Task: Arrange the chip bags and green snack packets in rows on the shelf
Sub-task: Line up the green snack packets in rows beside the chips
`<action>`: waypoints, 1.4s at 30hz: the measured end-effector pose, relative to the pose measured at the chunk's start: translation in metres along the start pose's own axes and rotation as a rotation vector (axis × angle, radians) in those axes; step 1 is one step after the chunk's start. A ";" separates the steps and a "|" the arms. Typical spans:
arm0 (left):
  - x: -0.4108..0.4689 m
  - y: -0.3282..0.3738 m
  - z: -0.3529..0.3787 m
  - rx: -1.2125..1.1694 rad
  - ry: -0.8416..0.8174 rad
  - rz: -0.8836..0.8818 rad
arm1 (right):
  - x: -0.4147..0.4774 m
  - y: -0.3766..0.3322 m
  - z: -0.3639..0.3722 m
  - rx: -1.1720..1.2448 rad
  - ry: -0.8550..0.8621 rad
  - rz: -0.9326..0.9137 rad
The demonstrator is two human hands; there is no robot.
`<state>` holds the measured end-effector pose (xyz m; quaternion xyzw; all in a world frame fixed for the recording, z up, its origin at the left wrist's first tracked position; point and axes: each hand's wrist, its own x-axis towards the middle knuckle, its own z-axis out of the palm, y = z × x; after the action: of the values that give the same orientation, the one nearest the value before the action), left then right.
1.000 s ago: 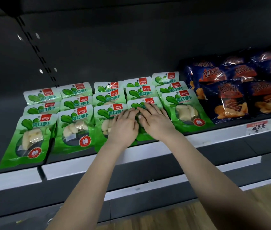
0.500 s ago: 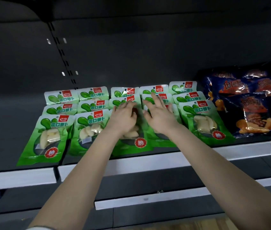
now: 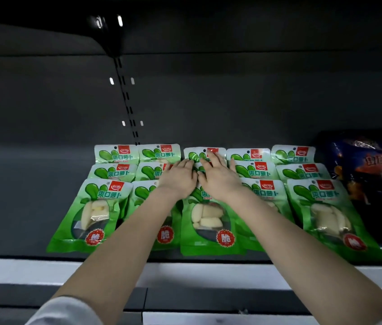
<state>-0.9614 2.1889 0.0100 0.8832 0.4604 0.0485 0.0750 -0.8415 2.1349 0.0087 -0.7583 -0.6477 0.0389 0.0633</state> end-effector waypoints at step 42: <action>-0.030 -0.101 -0.006 0.093 0.014 -0.197 | 0.027 -0.093 0.016 0.021 -0.121 -0.114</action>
<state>-1.0604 2.2219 -0.0028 0.8360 0.5471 0.0254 0.0351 -0.9300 2.1764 0.0072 -0.7159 -0.6919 0.0875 0.0341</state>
